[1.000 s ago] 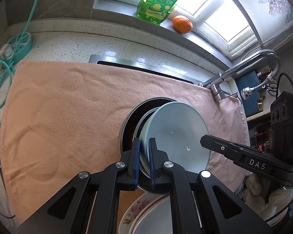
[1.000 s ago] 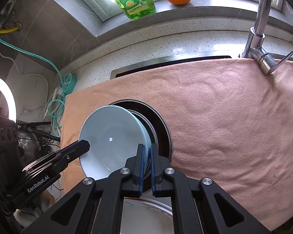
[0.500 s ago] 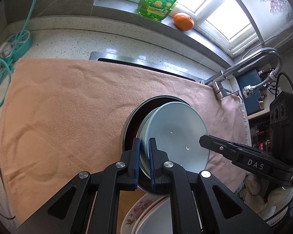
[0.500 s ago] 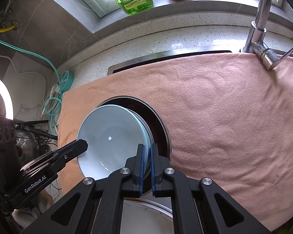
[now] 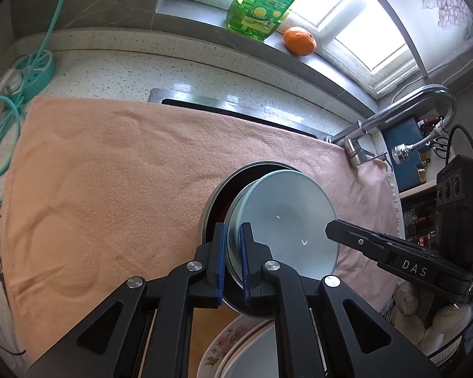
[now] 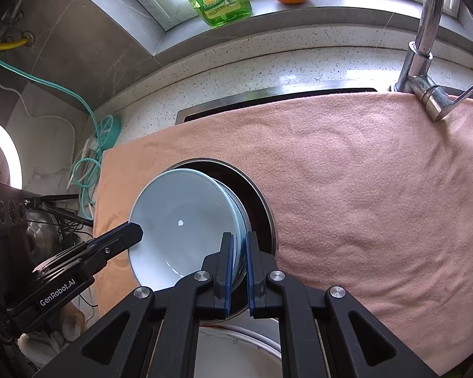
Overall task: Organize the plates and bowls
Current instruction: 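Lower the white bowl into the nested steel bowls, then open both grippers to release the white bowl, then move both grippers to the large steel bowl rim and close on it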
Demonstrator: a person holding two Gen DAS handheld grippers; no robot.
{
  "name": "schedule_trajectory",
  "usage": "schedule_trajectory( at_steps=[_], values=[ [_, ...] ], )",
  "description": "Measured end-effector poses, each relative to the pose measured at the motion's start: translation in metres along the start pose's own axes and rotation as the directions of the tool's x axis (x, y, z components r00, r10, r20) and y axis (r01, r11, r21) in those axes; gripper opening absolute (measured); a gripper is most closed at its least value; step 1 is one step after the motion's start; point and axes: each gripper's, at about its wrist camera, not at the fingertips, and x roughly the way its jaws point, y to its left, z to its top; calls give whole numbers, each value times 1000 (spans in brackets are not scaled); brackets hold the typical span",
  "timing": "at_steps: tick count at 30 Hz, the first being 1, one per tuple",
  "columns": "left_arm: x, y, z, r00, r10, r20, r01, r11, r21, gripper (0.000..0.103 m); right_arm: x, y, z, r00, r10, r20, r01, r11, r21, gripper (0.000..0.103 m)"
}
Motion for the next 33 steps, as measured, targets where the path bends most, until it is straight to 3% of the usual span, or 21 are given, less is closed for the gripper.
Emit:
schedule_trajectory(
  at_steps=[12,16,33],
  values=[
    [-33,12,-1,997,19,73,-17,999,-29,8,-31,2,-6,996,5,93,-1,999,-44,10],
    [-41,17,-10,996,14,84,-9,999,-50,8,-43,-5,-14,992,33,124,-28,999,-42,15],
    [-35,25,-39,995,18,98,-6,993,-122,8,-70,-45,-43,972,80,222,-87,996,20,17]
  ],
)
